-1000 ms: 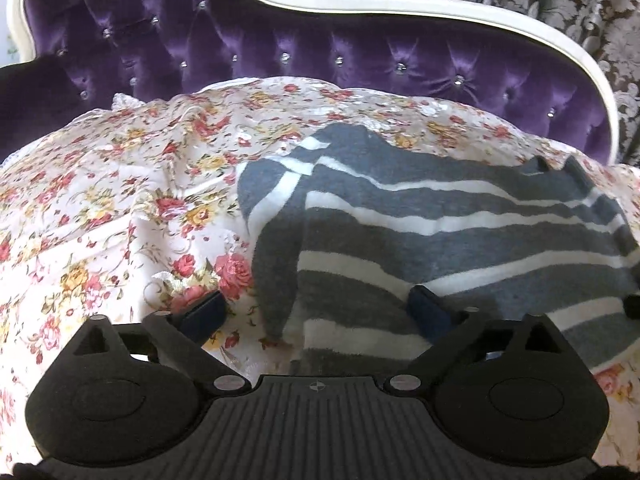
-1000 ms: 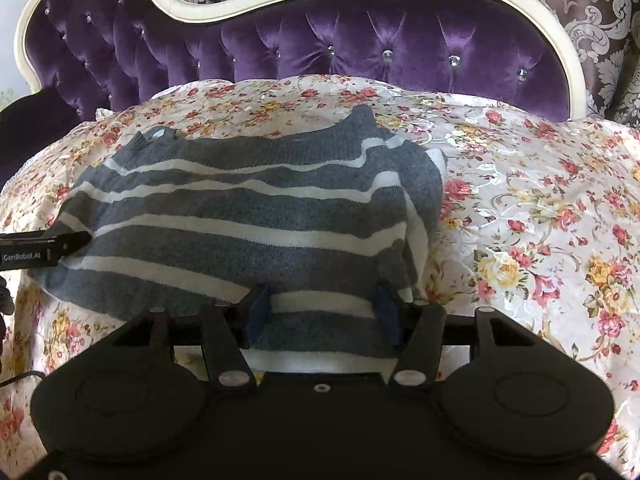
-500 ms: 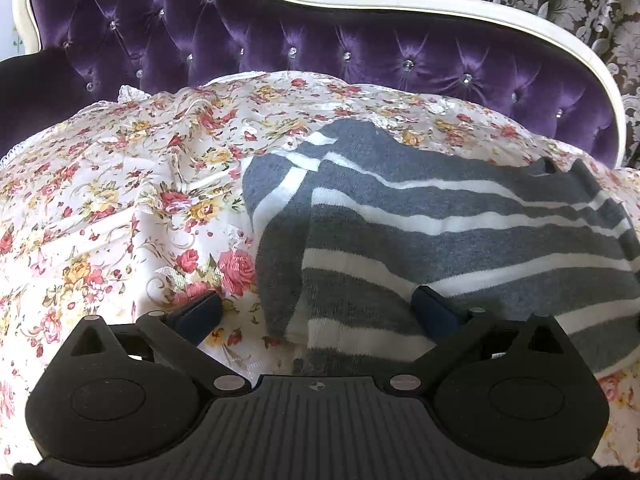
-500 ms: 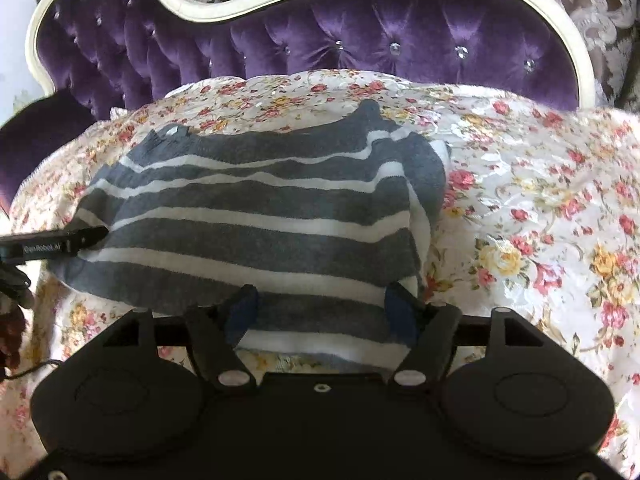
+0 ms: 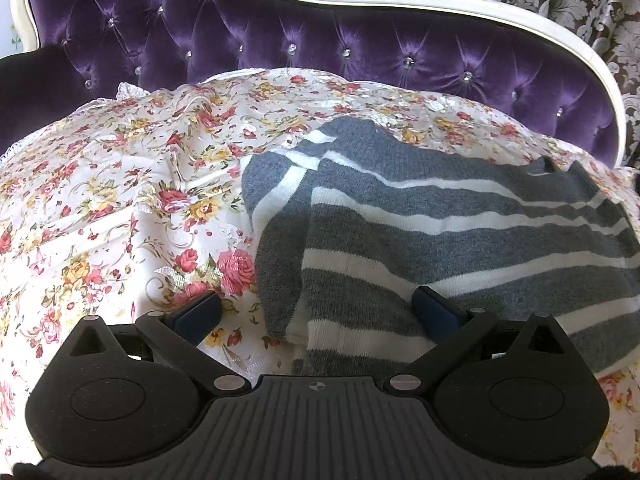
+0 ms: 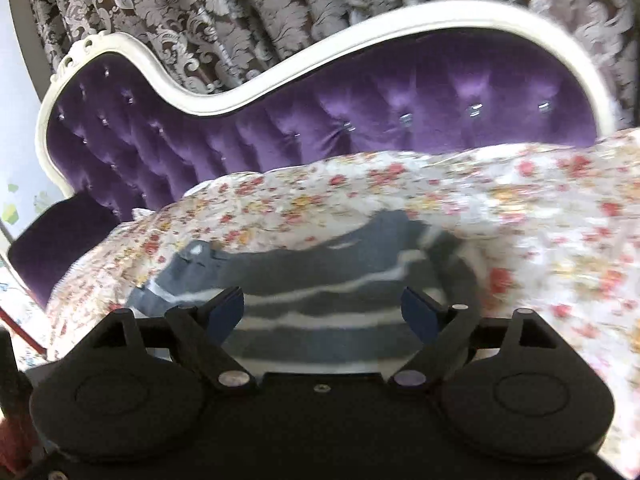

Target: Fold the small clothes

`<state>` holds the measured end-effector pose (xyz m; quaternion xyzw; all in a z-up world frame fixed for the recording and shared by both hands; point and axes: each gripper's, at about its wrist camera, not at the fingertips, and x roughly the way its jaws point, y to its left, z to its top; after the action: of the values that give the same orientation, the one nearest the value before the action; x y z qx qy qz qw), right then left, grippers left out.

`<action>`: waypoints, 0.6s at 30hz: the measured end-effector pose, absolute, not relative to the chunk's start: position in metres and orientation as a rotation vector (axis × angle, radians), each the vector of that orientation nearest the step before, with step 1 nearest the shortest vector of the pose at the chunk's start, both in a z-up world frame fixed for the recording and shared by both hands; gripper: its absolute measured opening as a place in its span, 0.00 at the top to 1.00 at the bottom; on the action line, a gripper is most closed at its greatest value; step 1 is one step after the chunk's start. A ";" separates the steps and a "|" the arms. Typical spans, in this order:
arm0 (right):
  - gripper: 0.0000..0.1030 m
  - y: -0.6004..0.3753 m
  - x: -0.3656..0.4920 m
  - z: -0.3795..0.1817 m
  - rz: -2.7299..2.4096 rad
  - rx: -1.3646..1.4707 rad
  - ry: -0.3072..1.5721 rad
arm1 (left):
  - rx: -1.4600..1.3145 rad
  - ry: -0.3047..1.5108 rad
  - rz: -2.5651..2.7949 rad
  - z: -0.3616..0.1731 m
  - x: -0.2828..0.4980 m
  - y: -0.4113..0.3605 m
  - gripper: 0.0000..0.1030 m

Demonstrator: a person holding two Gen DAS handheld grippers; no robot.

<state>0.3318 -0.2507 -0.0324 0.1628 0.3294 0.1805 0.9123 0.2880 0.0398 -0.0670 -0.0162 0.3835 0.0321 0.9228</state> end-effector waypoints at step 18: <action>0.15 -0.312 0.316 -0.060 0.133 0.477 0.716 | -0.037 0.798 0.065 -0.067 0.289 0.040 0.00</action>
<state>0.3163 -0.3119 -0.0598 0.2312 0.3467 0.0645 0.9067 0.2890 0.0396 -0.0669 -0.0181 0.3885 0.0318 0.9207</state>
